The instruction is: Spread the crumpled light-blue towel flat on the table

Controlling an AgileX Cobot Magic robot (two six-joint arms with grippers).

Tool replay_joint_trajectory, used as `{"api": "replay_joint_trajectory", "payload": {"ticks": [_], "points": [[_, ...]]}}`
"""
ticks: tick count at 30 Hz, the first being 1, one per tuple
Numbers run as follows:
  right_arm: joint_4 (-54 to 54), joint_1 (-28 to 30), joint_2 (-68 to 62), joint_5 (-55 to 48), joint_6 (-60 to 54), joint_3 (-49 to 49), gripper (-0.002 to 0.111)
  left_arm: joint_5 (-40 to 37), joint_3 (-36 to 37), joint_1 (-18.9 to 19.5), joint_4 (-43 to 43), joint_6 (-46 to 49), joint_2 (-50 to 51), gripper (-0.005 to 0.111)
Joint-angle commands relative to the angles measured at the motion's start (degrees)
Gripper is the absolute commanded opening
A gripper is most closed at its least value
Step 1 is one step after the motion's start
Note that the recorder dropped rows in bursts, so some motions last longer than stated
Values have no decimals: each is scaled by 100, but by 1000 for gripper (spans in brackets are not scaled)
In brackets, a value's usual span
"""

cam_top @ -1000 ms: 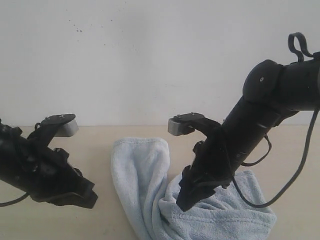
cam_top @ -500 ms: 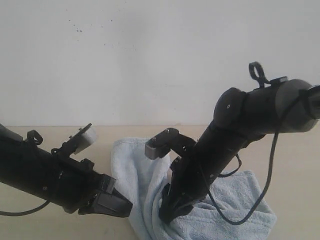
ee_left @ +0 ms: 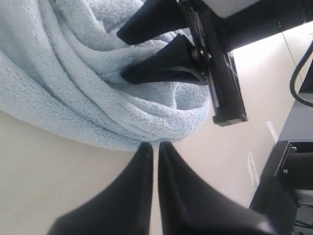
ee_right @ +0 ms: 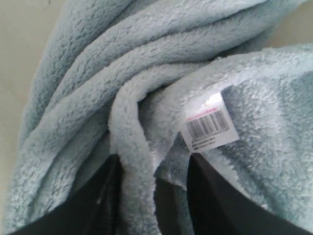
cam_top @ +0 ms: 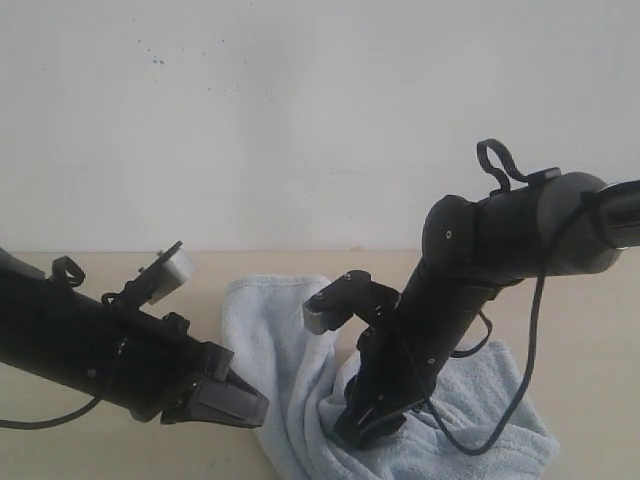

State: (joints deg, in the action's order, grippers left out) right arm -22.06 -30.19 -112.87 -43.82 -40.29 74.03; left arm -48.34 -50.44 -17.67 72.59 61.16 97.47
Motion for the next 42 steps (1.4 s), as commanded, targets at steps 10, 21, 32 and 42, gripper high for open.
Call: {"api": "replay_joint_trajectory", "payload": {"ticks": [10, 21, 32, 42], "points": [[-94, -5, 912, -1617, 905, 197, 0, 1001, -9, -26, -1285, 1156, -658, 4], [42, -5, 3072, -2520, 1026, 252, 0, 1303, 56, -26, -1516, 1091, -2660, 4], [-291, -181, 2859, -2614, 1051, 218, 0, 3108, 1082, -26, -1404, 1028, -3267, 4], [-291, -863, 1651, -2614, 680, -750, 0, 409, 1019, -436, 220, 4841, -2267, 21]]}}
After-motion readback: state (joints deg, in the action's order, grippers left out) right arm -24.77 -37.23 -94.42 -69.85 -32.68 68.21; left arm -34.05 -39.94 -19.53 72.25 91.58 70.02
